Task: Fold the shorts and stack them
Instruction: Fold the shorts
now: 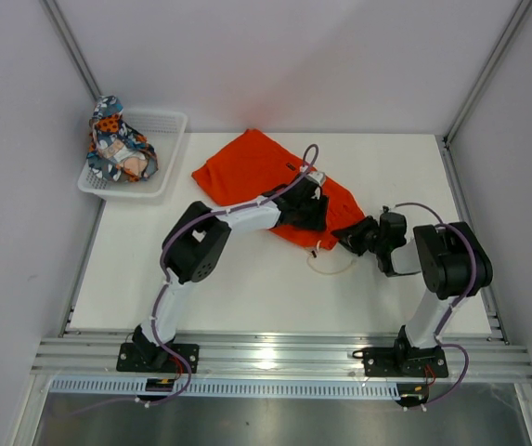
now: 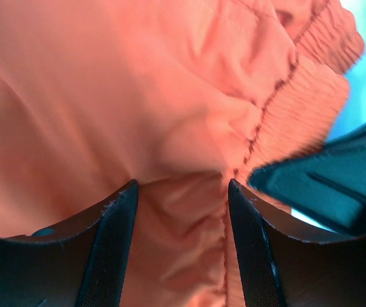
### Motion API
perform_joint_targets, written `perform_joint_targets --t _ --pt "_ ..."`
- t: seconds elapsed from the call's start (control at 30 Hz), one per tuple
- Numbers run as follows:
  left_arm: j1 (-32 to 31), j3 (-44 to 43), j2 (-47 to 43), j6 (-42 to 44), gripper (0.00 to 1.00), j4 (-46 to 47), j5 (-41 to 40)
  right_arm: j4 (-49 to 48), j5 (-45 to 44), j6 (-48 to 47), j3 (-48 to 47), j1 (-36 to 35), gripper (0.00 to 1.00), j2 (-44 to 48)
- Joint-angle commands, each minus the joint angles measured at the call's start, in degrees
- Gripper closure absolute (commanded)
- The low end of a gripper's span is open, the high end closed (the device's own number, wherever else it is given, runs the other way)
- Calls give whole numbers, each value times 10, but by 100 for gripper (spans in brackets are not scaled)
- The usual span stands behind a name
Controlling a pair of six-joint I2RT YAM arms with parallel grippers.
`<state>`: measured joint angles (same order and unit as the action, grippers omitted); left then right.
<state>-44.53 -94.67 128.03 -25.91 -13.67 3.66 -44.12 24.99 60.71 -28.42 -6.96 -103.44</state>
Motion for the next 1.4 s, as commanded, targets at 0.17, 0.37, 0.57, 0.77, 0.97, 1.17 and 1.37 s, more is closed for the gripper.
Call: perform_joint_targets --t 0.17,0.37,0.57,0.77,0.97,1.17,1.37 --pt "46 67 -87 -62 37 5 93 300 -50 -136 -71 20 100 95" --pt "108 63 -131 -53 36 -23 82 540 -49 -289 -187 39 100 135" --pt "163 71 -156 -28 36 -42 25 732 -119 -394 -327 58 100 88" --pt "194 89 -154 1 36 -1 -2 751 -96 -384 -375 64 100 90" --pt "195 87 -118 5 37 22 -4 755 -74 -379 -401 64 100 77" --pt "183 168 -125 -45 39 57 -34 777 -69 -392 -473 64 100 32" --pt "161 249 -162 -92 39 65 -80 796 -63 -417 -535 63 100 -16"
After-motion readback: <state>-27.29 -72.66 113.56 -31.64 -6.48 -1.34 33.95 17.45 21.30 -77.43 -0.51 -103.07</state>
